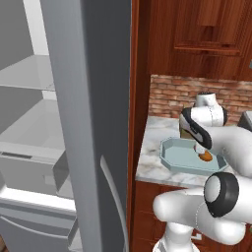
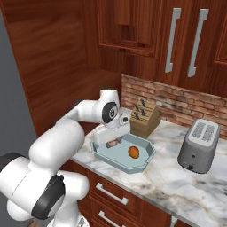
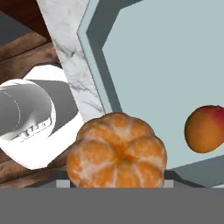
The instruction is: Pick the tangerine and mango from the fridge and place them inside the tupperware on the counter.
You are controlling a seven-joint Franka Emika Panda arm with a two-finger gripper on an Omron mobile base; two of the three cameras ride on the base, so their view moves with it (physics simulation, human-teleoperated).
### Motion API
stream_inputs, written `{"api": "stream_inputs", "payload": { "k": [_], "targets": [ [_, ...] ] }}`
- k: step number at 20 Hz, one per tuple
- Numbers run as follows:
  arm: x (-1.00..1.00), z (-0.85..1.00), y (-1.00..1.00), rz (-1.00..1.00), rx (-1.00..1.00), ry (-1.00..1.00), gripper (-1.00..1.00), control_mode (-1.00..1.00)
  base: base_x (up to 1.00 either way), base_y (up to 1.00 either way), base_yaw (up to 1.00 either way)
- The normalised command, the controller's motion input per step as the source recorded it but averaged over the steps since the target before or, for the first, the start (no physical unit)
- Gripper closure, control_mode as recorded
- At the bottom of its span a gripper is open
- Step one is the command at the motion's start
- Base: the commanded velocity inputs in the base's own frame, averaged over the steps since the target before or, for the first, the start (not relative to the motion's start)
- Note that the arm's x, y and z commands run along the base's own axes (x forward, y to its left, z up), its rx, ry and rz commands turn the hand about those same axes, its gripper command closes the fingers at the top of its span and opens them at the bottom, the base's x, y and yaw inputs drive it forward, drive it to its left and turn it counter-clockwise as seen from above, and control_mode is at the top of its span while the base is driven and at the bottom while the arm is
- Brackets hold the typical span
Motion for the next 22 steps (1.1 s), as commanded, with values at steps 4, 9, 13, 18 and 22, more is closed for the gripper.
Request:
{"api": "stream_inputs", "payload": {
  "k": [4,9,13,18,22],
  "targets": [
    [0.44,-0.43,0.00,0.26,0.14,0.00,1.00,-1.00,0.00,0.00,0.00],
    [0.47,-0.35,0.00,0.22,0.20,0.00,1.00,-1.00,0.00,0.00,0.00],
    [0.39,-0.34,0.00,0.13,0.14,0.00,1.00,-1.00,0.00,0.00,0.00],
    [0.12,-0.35,0.00,0.02,0.01,0.00,1.00,-1.00,0.00,0.00,0.00],
    [0.08,-0.31,0.00,0.00,0.00,0.00,1.00,-1.00,0.00,0.00,0.00]
  ]
}}
